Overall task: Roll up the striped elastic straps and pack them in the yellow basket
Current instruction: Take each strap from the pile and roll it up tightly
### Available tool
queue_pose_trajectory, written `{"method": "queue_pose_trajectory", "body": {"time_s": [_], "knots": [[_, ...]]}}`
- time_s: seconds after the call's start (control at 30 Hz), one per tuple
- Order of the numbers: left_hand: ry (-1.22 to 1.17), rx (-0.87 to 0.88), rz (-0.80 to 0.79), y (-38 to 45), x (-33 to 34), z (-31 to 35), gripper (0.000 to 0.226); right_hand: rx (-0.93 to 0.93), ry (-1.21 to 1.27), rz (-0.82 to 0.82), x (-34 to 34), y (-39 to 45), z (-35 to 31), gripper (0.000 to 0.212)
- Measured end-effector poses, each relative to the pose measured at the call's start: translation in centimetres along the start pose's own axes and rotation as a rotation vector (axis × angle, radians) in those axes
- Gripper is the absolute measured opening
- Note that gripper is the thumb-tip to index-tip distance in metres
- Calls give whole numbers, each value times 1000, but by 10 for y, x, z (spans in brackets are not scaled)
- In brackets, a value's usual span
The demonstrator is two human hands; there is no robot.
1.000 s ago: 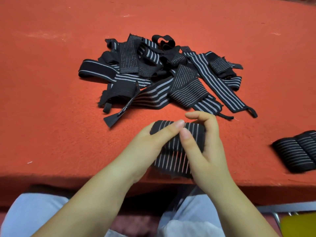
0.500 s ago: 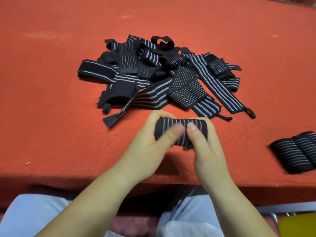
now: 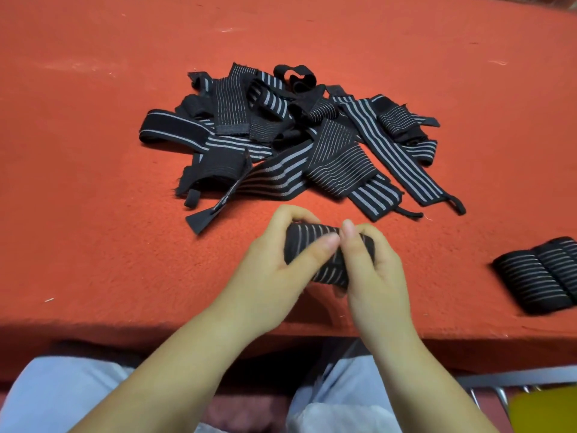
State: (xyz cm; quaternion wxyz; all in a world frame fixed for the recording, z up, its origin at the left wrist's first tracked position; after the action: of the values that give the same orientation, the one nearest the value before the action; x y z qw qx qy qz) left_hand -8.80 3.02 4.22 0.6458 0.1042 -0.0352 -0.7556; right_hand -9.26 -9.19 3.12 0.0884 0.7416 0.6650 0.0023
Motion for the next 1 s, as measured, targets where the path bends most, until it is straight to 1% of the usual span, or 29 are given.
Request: {"method": "queue_pose_trajectory", "body": {"time_s": [0.03,0.07,0.1,0.13,0.17,0.23,0.27,0.3,0.33,0.4,0.5,0.57,0.6,0.63,0.67,0.7,0.77,0.87,0.93,1.0], "knots": [[-110,-115,-5,2,3,-9,38,-126,-56,21,-2,-2,-9,29],[-159,-184,-4,3,5,-15,38,-181,-87,42,-4,-4,-12,26],[-155,-194,6,3,5,-16,33,-172,-86,59,-5,-3,-10,26],[-115,-147,36,4,4,-14,26,-97,-46,59,-5,1,-3,29],[-44,-68,79,4,1,-10,21,48,37,39,-3,4,8,38],[181,102,155,3,-6,-2,21,434,282,-126,18,-1,34,59],[283,176,168,2,-7,1,22,568,406,-212,28,-7,40,59],[355,233,163,1,-6,3,23,639,515,-264,34,-11,42,52],[400,266,143,0,-3,3,24,658,602,-283,37,-12,40,44],[431,281,119,-1,0,1,23,638,670,-283,37,-9,37,37],[314,223,183,2,-7,-4,12,664,615,-309,32,-2,36,40],[231,158,223,8,-15,-10,21,694,532,-331,28,3,35,36],[185,104,225,11,-16,-14,27,694,470,-354,25,6,33,26],[124,28,215,14,-16,-20,36,689,399,-380,22,9,30,16],[60,-65,191,17,-14,-27,45,684,335,-405,20,13,27,11],[-3,-150,166,20,-10,-33,49,681,274,-425,17,18,22,12],[-62,-236,131,27,-2,-40,47,682,163,-460,8,29,16,14],[-7,-289,39,37,14,-44,39,684,-18,-526,-6,42,13,16],[-15,-323,-29,39,30,-46,32,691,-157,-585,-18,50,14,13],[-73,-354,-96,42,49,-42,22,697,-291,-641,-35,58,13,10]]}}
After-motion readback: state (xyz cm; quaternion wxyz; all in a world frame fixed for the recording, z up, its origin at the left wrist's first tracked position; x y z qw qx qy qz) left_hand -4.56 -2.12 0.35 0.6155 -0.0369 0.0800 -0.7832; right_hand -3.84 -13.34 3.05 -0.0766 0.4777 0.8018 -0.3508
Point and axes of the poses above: each hand's wrist, its own y-axis towards the middle knuckle, its own x-axis out of the palm, z = x × y, the point moved 8 cm from there along y, towards the middle knuckle, and after that the axes turned 2 degrees about -y, right-handed, at the moved point
